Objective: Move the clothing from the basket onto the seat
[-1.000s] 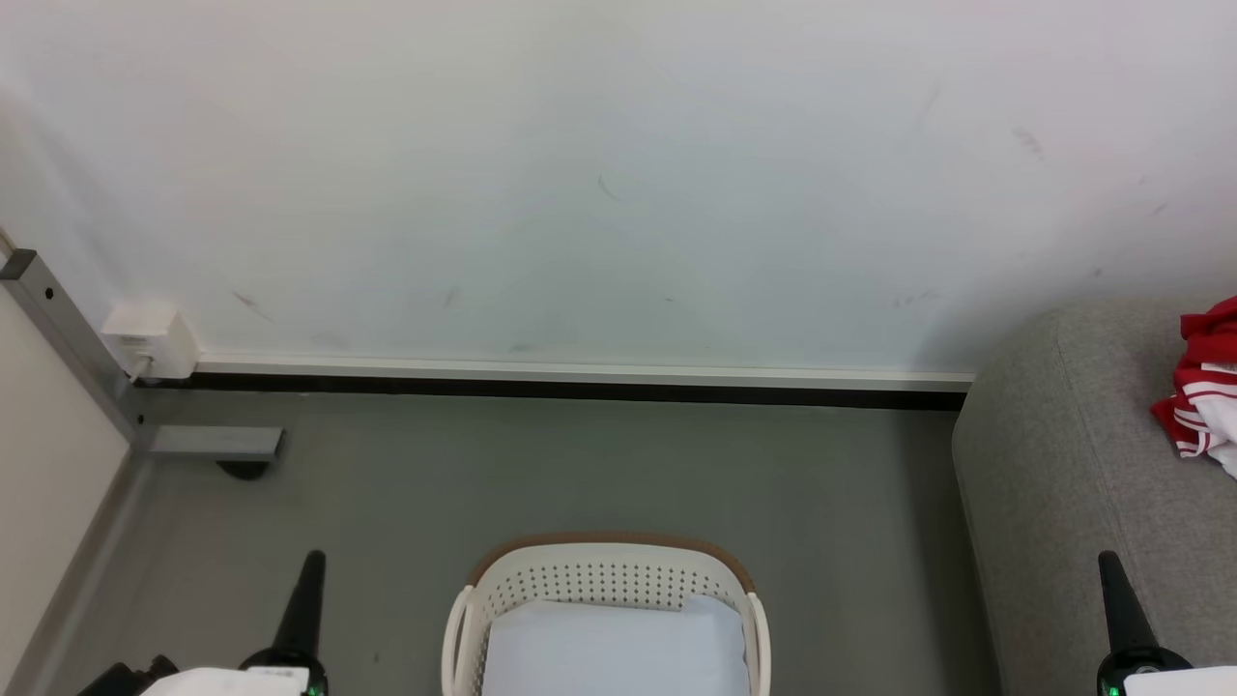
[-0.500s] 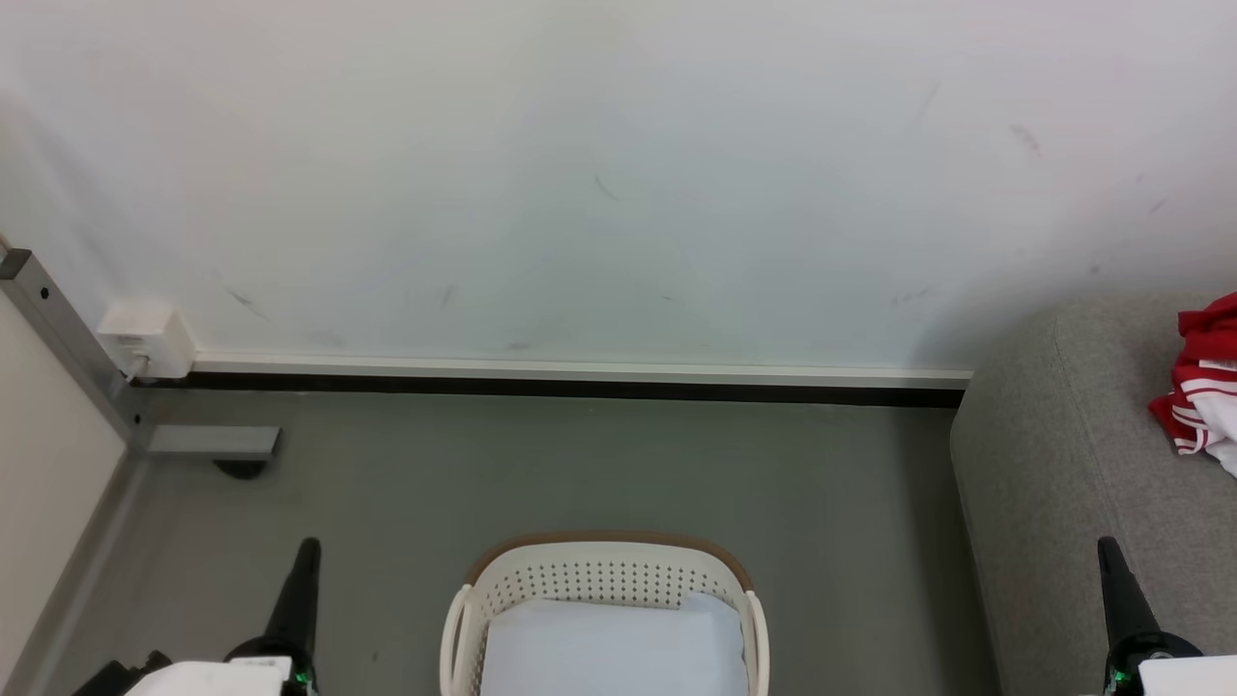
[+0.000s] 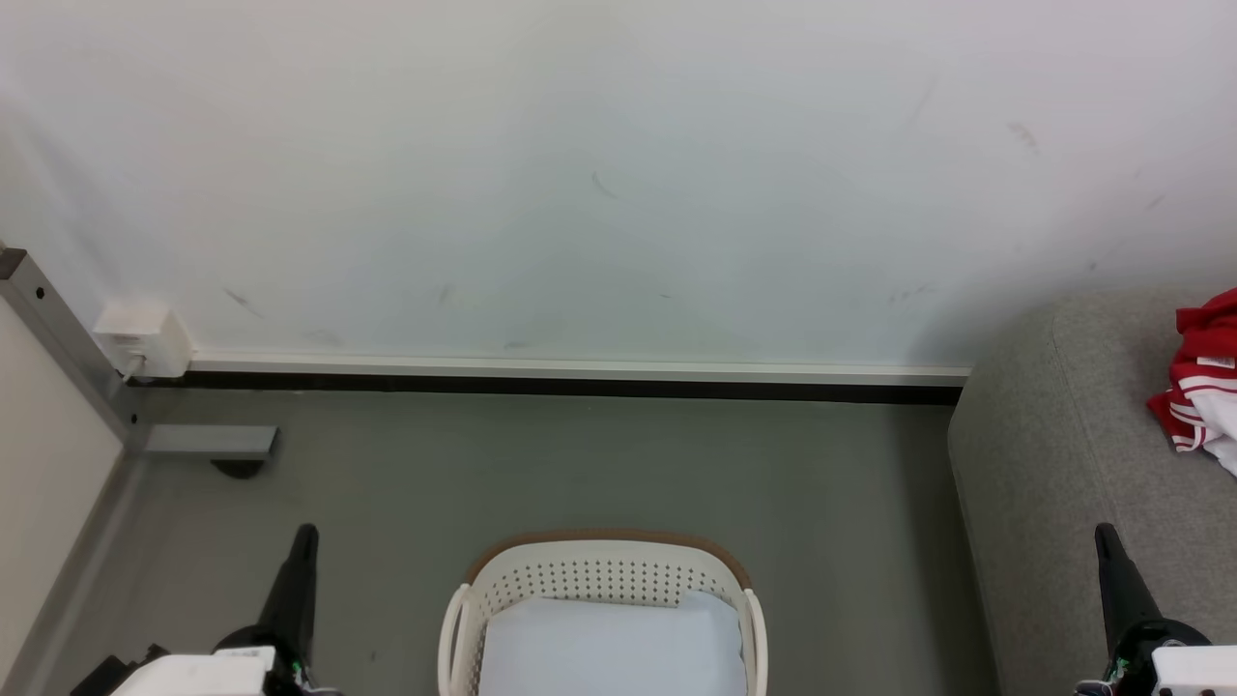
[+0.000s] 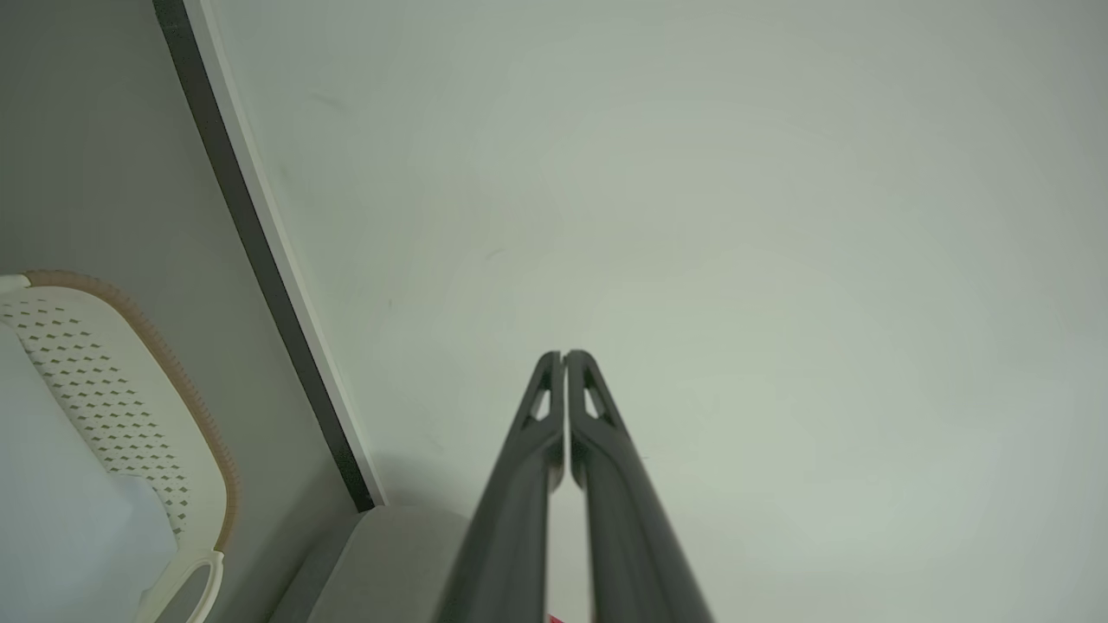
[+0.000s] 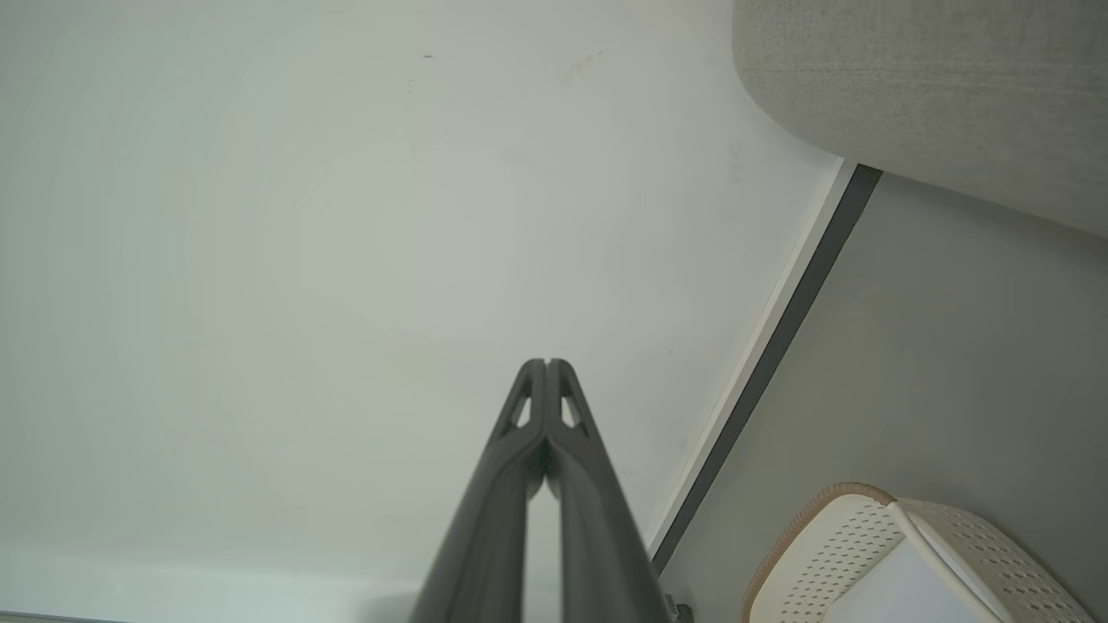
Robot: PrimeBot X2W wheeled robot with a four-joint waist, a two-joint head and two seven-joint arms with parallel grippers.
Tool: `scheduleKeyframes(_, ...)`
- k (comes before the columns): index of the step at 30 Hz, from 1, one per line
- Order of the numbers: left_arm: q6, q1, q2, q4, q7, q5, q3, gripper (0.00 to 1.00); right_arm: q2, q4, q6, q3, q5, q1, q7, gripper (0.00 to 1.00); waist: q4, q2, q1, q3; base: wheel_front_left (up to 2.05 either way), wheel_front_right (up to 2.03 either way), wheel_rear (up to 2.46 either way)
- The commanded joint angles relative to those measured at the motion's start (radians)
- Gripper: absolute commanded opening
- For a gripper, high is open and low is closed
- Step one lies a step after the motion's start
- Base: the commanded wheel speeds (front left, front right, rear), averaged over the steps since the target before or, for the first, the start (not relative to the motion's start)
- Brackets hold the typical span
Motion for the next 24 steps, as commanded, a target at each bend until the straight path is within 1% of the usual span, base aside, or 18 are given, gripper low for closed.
scheduleKeyframes(1,-0.006,-0.011,0.002,-0.006,0.006,-0.025,0.006,0.00,-0.009,-0.008,-0.002,-0.005,0.028,-0.014,0.007,0.00,0.000,0.0000,0.0000,0.000,0.00,0.00,0.00)
scheduleKeyframes(12,-0.008,-0.016,0.001,-0.013,0.026,-0.096,0.014,0.00,-0.009,-0.011,-0.002,-0.006,0.098,-0.025,0.027,0.00,-0.003,0.0000,0.0000,0.003,0.00,0.00,0.00)
scheduleKeyframes(24,-0.008,-0.015,0.001,-0.013,0.026,-0.092,0.013,0.00,-0.009,-0.011,-0.002,-0.006,0.093,-0.024,0.026,0.00,-0.003,0.0000,0.0000,0.003,0.00,0.00,0.00)
